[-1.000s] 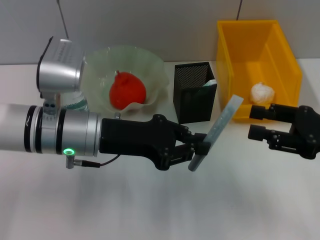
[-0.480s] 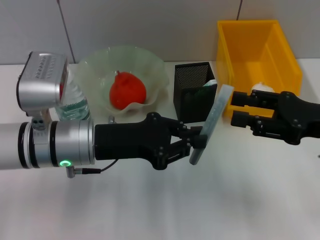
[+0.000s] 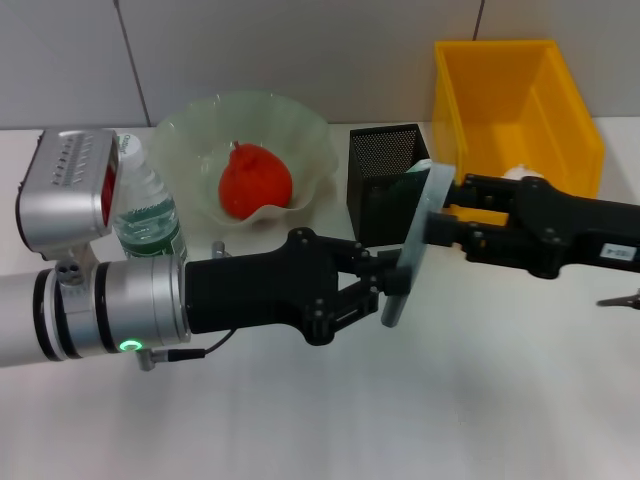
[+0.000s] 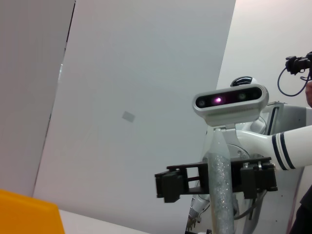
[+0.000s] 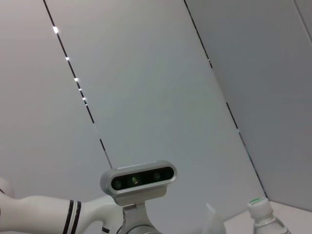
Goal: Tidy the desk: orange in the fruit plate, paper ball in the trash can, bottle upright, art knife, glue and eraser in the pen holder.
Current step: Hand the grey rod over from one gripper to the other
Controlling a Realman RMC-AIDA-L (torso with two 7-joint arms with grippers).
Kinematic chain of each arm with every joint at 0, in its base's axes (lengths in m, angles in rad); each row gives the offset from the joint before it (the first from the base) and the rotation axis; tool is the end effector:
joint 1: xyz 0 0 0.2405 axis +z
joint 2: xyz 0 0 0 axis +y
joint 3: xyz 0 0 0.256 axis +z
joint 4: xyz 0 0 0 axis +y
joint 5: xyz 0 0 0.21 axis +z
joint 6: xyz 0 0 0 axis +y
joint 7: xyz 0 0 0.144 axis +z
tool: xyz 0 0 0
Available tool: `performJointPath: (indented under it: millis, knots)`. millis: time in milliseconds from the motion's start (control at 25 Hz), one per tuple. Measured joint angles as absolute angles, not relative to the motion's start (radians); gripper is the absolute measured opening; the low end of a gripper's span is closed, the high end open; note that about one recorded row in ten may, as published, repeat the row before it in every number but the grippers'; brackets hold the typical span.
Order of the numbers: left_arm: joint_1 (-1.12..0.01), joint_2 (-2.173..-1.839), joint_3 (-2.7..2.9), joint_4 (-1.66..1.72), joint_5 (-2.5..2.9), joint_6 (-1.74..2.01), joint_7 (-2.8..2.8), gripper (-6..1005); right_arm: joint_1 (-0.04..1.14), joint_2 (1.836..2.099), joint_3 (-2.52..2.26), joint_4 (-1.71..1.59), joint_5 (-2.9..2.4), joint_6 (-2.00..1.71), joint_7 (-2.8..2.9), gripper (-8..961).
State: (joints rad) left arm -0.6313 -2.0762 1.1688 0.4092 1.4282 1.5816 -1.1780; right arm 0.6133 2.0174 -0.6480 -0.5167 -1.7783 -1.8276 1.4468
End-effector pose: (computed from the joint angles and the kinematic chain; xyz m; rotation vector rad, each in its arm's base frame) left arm -0.1863 0.3212 -0.0520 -2.8551 -0.3785 -1.1565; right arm 0.2149 0.3289 0.0282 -2.7635 0.6060 1.2385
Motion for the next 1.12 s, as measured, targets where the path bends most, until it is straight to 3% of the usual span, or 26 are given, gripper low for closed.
performJointPath:
  millis: [600, 760, 1120]
  knots:
    - [-0.628, -2.079, 1.161, 0.381, 1.427, 1.573, -1.155, 131, 0.631, 2.032, -0.662, -0.517, -1.788, -1.818, 1.454, 453]
    - [-0.634, -2.078, 1.161, 0.375, 1.425, 1.564, -1.153, 133, 0.633, 2.035, -0.663, -0.517, -1.789, -1.817, 1.454, 233]
    - [-0.636, -2.078, 1.159, 0.375, 1.425, 1.559, -1.153, 138, 0.64, 2.035, -0.665, -0.517, -1.789, -1.8, 1.46, 197]
